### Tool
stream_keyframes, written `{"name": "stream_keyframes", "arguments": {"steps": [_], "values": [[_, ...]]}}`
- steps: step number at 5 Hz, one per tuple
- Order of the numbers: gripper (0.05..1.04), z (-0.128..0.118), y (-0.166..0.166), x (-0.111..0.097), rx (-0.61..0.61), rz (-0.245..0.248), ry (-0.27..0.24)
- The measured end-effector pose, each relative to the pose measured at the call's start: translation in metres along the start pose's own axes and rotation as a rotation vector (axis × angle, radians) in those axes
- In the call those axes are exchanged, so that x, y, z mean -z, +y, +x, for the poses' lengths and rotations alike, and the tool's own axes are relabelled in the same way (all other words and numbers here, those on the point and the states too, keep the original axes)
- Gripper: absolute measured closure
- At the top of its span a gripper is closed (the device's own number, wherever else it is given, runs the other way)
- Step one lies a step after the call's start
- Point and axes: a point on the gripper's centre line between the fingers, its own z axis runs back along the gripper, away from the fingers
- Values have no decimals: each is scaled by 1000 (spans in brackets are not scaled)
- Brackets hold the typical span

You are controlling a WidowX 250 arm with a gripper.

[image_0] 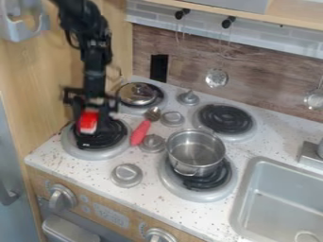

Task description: Moved the red white object into the silver pot on the right burner

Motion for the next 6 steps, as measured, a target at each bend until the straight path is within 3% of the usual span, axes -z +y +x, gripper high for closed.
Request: {"name": "stream_keyframes", "arguments": {"steps": [1,2,4,6], "values": [[529,-4,-53,-29,117,-62,-69],[529,-13,-91,-38,208,-131,-117],[529,-27,-152,-36,374,-206,-139],[529,-39,-182,-13,457,-208,-85]]}}
